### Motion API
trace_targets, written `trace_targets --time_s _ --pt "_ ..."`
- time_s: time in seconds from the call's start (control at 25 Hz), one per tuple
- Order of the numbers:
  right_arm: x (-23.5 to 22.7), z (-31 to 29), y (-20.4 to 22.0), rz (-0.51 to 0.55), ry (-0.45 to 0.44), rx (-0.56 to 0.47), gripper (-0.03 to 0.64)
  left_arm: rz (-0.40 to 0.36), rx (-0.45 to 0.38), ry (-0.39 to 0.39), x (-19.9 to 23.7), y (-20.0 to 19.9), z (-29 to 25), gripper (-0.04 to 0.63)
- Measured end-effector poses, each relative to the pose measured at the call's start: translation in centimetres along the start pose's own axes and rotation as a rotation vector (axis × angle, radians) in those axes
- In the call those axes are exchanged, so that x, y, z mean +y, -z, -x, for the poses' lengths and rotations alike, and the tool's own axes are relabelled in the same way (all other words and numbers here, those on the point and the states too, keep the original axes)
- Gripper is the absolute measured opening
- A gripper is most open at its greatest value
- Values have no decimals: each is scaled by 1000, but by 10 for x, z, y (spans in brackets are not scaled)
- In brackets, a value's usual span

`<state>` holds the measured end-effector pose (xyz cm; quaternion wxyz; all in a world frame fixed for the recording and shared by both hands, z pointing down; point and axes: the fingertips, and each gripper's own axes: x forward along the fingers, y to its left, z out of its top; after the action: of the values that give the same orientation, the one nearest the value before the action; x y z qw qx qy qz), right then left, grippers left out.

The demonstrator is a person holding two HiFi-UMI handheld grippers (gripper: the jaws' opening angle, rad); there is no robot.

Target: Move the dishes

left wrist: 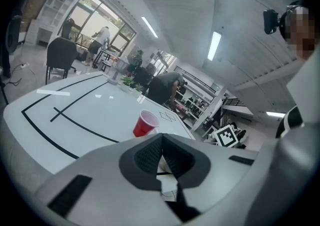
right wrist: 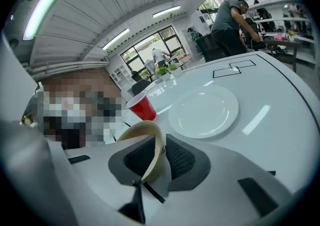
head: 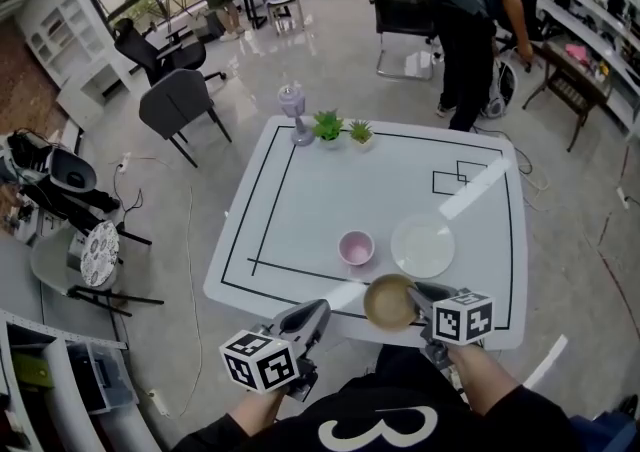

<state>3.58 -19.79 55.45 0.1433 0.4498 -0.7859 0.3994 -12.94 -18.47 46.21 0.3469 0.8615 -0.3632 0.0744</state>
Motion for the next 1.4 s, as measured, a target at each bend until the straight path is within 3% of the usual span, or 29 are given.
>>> trace_targets --time_s 0.12,0.24,0.4,0.6,0.84,1.12,1.4 --pt "1 3 -3 -6 -17 -25 166 -3 -1 4 -2 0 -2 3" --pt "-2 12 -9 -1 -33 -58 220 0 -2 6 -6 -1 -4 3" --pt "-7 36 -23 65 -41 -128 231 -9 -10 8 -17 -3 -6 3" --pt "3 83 -46 169 -74 -243 171 -25 -20 3 -42 -2 -6 3" --pt "28 146 -51 258 -147 -351 10 -59 -53 39 -103 1 0 2" --pt "75 208 -32 315 -338 -389 8 -125 -123 118 -181 8 25 2" --pt "106 262 -10 361 -447 -411 8 -224 -175 170 -246 20 48 3"
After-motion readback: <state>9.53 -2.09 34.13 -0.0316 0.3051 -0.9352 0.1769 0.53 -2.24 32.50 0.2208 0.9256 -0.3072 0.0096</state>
